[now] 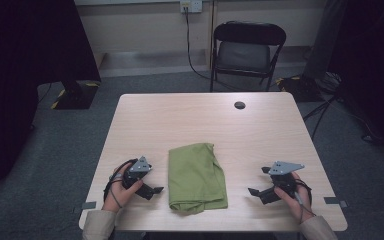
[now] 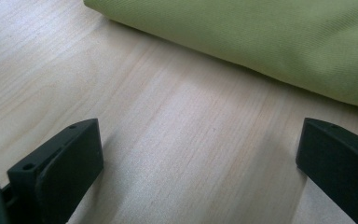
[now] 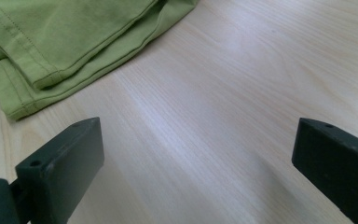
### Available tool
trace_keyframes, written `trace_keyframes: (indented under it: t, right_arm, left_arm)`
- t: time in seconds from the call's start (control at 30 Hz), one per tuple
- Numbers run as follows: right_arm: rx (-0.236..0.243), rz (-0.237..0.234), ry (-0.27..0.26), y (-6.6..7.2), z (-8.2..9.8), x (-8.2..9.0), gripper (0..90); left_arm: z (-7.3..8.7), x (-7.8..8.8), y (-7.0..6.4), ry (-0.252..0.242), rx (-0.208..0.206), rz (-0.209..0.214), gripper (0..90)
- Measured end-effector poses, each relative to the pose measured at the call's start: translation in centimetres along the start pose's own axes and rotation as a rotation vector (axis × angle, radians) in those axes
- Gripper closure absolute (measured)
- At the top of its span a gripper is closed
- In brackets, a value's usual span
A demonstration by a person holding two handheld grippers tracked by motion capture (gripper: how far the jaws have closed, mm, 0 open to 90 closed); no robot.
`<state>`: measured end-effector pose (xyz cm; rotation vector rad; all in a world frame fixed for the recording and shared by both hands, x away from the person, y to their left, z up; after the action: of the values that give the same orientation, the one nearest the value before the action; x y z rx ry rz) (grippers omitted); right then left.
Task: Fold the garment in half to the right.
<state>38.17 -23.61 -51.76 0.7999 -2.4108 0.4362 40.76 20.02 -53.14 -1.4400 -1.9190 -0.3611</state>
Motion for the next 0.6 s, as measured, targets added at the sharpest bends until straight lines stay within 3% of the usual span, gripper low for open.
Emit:
trace_keyframes:
  t: [0.6]
  right_arm:
    - [-0.028,0.037,0.013,-2.1,1.6,1.6,1.1]
  left_arm:
    - [0.0,0.0,0.0,0.0,-0.001,0.0,0.0]
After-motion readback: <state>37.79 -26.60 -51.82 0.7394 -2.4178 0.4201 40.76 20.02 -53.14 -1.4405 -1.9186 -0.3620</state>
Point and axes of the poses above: each handheld gripper's, and its own axes: x roughly backward along the jaws, z roughly out of its underside, y roughly to its left, the point moved 4 cm from there along -x, roughly forward along the jaws, and after that the axes turned 15 degrees about z, right-handed, at the moved point
